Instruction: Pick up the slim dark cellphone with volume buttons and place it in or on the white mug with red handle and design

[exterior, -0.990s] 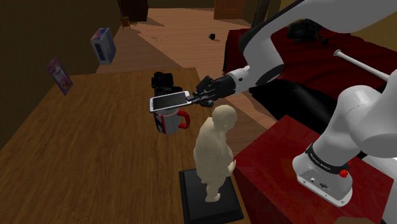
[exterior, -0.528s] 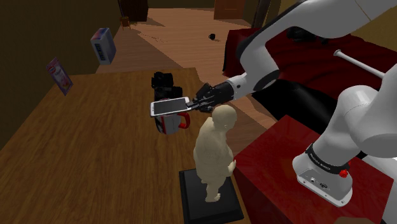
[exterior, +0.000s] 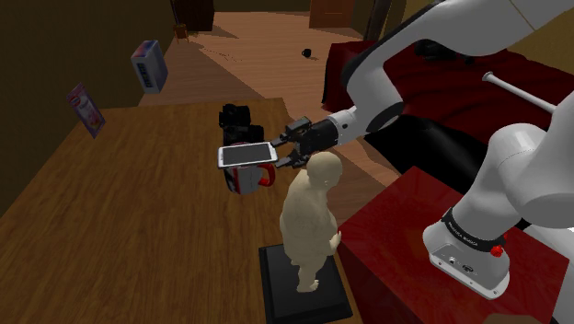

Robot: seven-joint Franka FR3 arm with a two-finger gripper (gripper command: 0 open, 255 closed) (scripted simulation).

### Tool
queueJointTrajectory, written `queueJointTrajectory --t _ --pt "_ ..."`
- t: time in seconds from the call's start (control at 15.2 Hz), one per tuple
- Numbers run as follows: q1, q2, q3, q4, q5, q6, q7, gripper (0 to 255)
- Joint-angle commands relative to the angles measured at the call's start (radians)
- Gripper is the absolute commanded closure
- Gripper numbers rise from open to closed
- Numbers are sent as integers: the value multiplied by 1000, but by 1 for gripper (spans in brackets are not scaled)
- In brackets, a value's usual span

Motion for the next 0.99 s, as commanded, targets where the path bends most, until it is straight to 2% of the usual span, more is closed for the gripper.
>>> queueJointTrajectory --t 0.0,0.2,0.46,0.92 --pt "0 1 0 0 0 0 0 0" --pt "1 -1 1 -1 1 2 0 0" --pt "-67 -84 -66 -76 -134 -41 26 0" --pt "-67 -84 -66 -76 -134 -41 26 0"
